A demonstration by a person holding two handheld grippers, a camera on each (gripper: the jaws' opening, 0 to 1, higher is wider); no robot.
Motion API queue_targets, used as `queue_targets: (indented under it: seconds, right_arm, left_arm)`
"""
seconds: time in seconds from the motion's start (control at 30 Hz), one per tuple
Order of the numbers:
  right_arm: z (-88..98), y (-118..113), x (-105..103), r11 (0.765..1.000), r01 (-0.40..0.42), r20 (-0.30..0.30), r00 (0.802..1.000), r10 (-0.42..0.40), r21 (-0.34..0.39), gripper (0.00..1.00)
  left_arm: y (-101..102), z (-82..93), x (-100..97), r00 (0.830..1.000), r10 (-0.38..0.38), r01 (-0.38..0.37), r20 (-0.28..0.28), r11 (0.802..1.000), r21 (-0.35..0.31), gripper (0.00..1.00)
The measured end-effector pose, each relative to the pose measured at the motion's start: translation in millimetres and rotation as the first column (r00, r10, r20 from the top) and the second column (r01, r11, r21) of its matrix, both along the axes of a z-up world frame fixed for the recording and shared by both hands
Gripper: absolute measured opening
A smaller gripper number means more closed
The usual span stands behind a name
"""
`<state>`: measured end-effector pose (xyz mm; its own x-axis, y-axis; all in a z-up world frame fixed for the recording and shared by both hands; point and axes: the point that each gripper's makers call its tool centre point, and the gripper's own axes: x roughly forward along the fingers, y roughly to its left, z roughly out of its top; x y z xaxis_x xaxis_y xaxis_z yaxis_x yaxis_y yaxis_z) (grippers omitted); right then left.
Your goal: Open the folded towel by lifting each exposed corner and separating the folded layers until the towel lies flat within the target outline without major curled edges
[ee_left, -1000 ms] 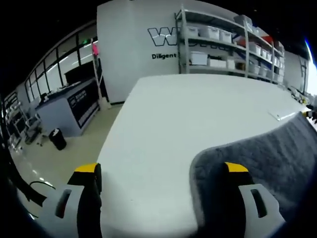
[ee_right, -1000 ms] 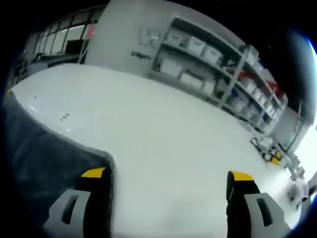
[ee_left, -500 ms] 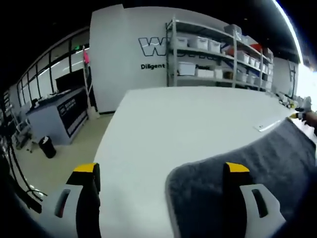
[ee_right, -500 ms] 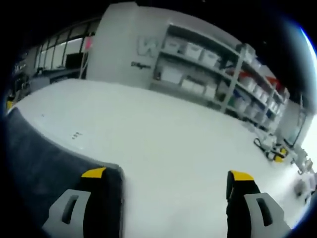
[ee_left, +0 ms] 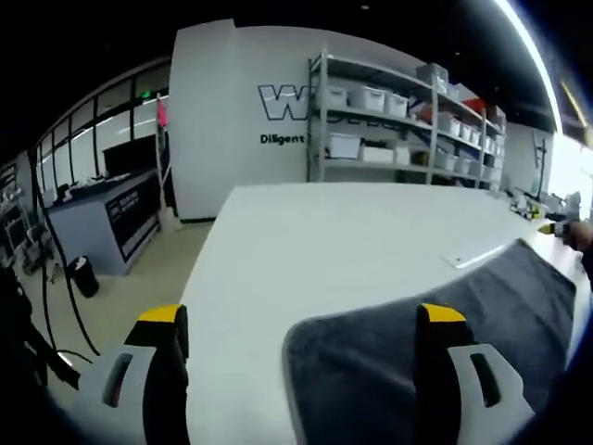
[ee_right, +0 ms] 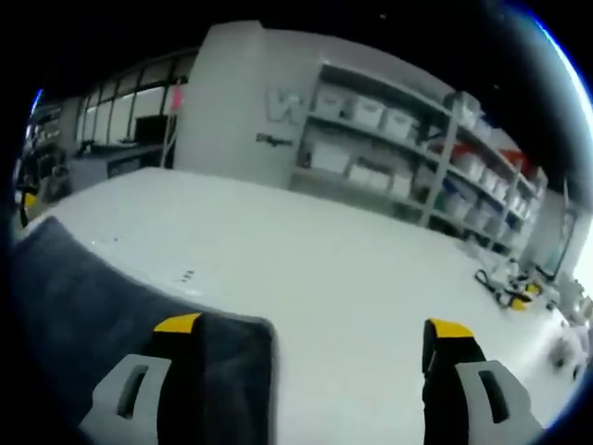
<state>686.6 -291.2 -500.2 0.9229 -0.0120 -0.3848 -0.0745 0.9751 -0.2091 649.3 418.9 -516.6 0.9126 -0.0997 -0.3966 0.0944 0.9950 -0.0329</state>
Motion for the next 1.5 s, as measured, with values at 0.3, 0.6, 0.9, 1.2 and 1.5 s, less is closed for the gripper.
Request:
queue_targets:
  seconds: [0.3,0.6,0.9,1.2,1.5]
  right_arm:
    - [26.3,21.7,-42.6,0.999,-0.033,0.084,0.996,0.030,0.033,0.99]
    - [44.2,36.6,-87.4,0.996,-0.067,0.146,0.988,0.058,0.055,0.99]
    - [59.2,42.1,-127.7,0.993,-0.094,0.179,0.980,0.081,0.067,0.99]
    - [58.1,52.6,-167.3,0.989,-0.122,0.198,0.975,0.104,0.080,0.99]
    - [56.8,63.3,-205.3,0.988,-0.133,0.220,0.969,0.113,0.077,0.99]
  left_arm:
    - [-30.0,33.1,-52.5,0.996,-0.036,0.036,0.083,0.999,0.003,0.99]
    - [-35.6,47.9,-86.8,0.991,-0.047,0.040,0.125,0.997,0.062,1.00]
    - [-29.3,69.3,-105.5,0.980,-0.089,0.083,0.178,0.996,0.040,1.00]
    - [-48.2,83.0,-138.4,0.966,-0.142,0.135,0.217,0.990,0.045,1.00]
    - [-65.3,77.3,-179.6,0.961,-0.168,0.156,0.220,0.985,0.073,1.00]
